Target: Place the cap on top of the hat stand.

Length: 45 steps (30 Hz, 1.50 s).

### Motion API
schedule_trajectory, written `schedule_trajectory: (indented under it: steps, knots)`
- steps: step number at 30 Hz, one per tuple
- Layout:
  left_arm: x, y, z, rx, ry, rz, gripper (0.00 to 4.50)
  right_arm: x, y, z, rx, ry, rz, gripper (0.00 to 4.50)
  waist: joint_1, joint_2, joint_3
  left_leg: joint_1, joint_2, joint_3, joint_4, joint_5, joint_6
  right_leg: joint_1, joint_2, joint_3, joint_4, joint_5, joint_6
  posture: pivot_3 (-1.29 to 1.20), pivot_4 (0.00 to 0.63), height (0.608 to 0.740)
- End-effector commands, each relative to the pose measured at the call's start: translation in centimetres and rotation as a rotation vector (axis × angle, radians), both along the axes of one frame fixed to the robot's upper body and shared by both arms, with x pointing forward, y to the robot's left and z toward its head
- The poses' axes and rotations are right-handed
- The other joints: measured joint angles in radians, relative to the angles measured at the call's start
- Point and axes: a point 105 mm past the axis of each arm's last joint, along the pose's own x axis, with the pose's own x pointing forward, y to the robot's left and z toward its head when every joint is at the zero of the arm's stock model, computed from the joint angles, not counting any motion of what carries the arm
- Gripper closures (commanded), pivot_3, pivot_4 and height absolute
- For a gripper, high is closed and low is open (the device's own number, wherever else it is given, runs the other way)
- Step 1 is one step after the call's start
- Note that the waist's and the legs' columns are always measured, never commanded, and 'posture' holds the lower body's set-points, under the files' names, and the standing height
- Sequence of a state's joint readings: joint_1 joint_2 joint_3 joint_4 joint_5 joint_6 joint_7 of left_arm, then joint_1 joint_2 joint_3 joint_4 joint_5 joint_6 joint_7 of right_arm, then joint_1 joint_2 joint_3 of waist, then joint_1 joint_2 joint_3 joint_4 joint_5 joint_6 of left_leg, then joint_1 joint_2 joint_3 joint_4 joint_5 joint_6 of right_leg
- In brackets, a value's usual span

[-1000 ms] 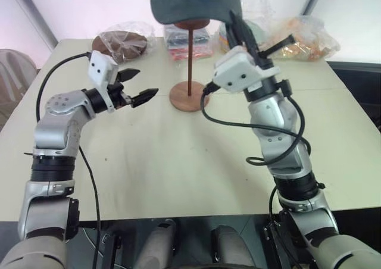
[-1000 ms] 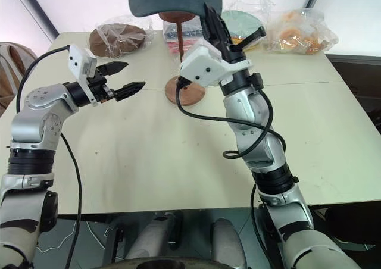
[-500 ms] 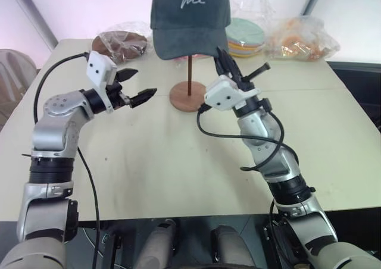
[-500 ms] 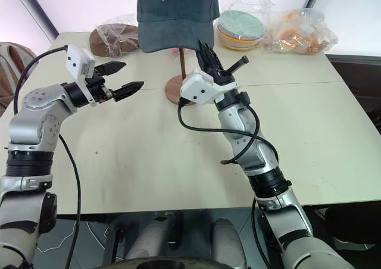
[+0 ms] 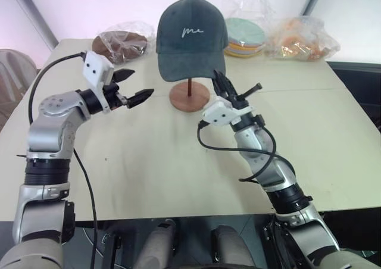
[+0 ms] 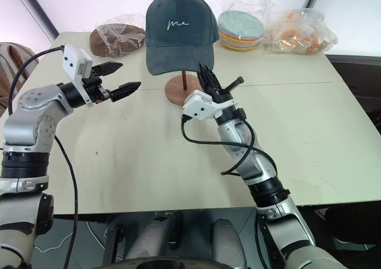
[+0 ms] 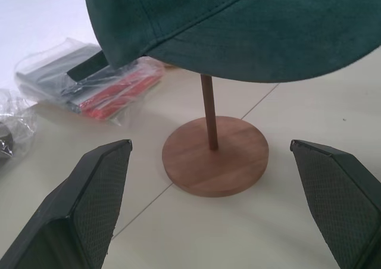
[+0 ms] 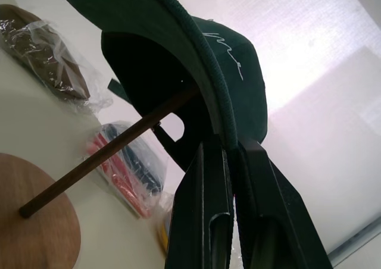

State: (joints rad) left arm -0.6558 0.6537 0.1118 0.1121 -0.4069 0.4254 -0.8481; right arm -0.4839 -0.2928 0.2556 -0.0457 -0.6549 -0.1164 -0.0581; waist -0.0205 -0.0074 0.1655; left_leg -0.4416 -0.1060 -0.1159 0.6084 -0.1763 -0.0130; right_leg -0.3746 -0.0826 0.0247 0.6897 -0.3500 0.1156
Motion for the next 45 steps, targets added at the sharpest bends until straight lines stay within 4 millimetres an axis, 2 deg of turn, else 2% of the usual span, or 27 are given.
schedule_trajectory:
  steps: [1, 4, 6, 8, 13, 14, 19, 22, 25, 30, 37, 40, 45]
  knots:
    - [-0.5, 0.2, 1.3, 0.005, -0.051, -0.007, 0.00, -1.1, 0.6, 0.9, -0.006, -0.038, 0.045, 4.37, 0.000, 0.000, 0.000, 0.000, 0.000, 0.000, 0.000, 0.000, 0.000, 0.000, 0.000, 0.000, 0.000, 0.000, 0.000, 0.00, 0.150, 0.740]
    - [-0.5, 0.1, 1.4, 0.006, -0.051, -0.010, 0.00, -1.3, 0.8, 0.5, -0.019, -0.019, 0.060, 4.37, 0.000, 0.000, 0.000, 0.000, 0.000, 0.000, 0.000, 0.000, 0.000, 0.000, 0.000, 0.000, 0.000, 0.000, 0.000, 0.00, 0.150, 0.740]
    - [-0.4, 0.1, 1.4, 0.007, -0.053, -0.010, 0.00, -1.3, 1.0, 0.2, -0.026, -0.005, 0.073, 3.77, 0.000, 0.000, 0.000, 0.000, 0.000, 0.000, 0.000, 0.000, 0.000, 0.000, 0.000, 0.000, 0.000, 0.000, 0.000, 0.00, 0.150, 0.740]
    - [-0.4, 0.1, 1.4, 0.007, -0.054, -0.010, 0.00, -1.4, 1.2, 0.1, -0.034, 0.004, 0.081, 2.93, 0.000, 0.000, 0.000, 0.000, 0.000, 0.000, 0.000, 0.000, 0.000, 0.000, 0.000, 0.000, 0.000, 0.000, 0.000, 0.00, 0.150, 0.740]
    - [-0.3, 0.2, 1.6, 0.009, -0.060, -0.008, 0.00, -1.6, 1.8, -1.4, -0.104, 0.088, 0.136, 0.27, 0.001, 0.000, 0.000, 0.000, 0.000, 0.000, 0.000, 0.000, 0.000, 0.000, 0.000, 0.000, 0.000, 0.000, 0.000, 0.00, 0.150, 0.740]
    - [-0.3, 0.3, 1.6, 0.008, -0.061, -0.007, 0.00, -1.6, 1.8, -2.0, -0.120, 0.130, 0.152, 0.02, 0.001, 0.000, 0.000, 0.000, 0.000, 0.000, 0.000, 0.000, 0.000, 0.000, 0.000, 0.000, 0.000, 0.000, 0.000, 0.00, 0.150, 0.740]
    - [-0.3, 0.4, 1.7, 0.007, -0.066, -0.006, 0.00, -1.4, 1.0, -4.0, -0.220, 0.325, 0.205, 0.02, 0.003, 0.000, 0.000, 0.000, 0.000, 0.000, 0.001, 0.000, 0.000, 0.001, 0.000, 0.000, 0.000, 0.000, 0.000, 0.00, 0.150, 0.740]
    - [-0.4, 0.6, 1.8, 0.009, -0.069, -0.003, 0.00, -1.4, -0.1, -4.0, -0.279, 0.409, 0.227, 0.02, 0.002, 0.000, 0.000, 0.000, 0.000, 0.000, 0.001, 0.000, 0.000, 0.001, 0.000, -0.001, 0.000, 0.000, 0.000, 0.00, 0.150, 0.740]
    - [-0.4, 0.8, 2.0, 0.014, -0.075, 0.000, 0.00, -1.6, -1.2, -3.5, -0.266, 0.555, 0.295, 0.02, 0.002, 0.000, 0.000, 0.000, 0.000, 0.000, 0.001, 0.000, 0.001, 0.001, 0.000, -0.001, 0.000, 0.000, 0.000, 0.00, 0.150, 0.740]
    - [-1.3, 1.2, 3.0, 0.057, -0.084, -0.040, 0.00, -1.7, -4.1, 0.4, -0.110, 0.749, 0.379, 0.02, 0.002, 0.000, 0.000, 0.000, 0.000, 0.000, 0.001, -0.003, 0.005, 0.001, -0.002, -0.001, 0.000, 0.000, 0.000, 0.00, 0.150, 0.740]
    - [-3.7, 2.3, 4.9, 0.156, -0.049, -0.177, 0.00, -2.4, -8.5, 6.8, 0.068, 0.899, 0.472, 0.02, 0.003, 0.000, 0.000, -0.001, 0.000, -0.001, 0.000, -0.004, 0.007, 0.001, -0.004, -0.001, -0.002, 0.000, 0.000, 0.00, 0.150, 0.740]
    - [-4.1, 3.0, 5.6, 0.164, -0.027, -0.213, 0.00, -3.3, -9.4, 8.1, 0.106, 0.968, 0.520, 0.02, 0.006, 0.000, 0.000, -0.001, 0.000, -0.001, 0.000, -0.005, 0.008, 0.002, -0.005, -0.002, -0.003, 0.000, 0.000, 0.00, 0.150, 0.740]
    - [-4.7, 3.5, 5.5, 0.211, 0.030, -0.269, 0.00, -4.6, -9.9, 8.8, 0.155, 1.046, 0.603, 0.02, 0.003, 0.001, 0.001, -0.001, 0.000, 0.000, 0.000, -0.005, 0.008, 0.001, -0.005, -0.001, -0.004, 0.000, 0.000, 0.00, 0.150, 0.740]
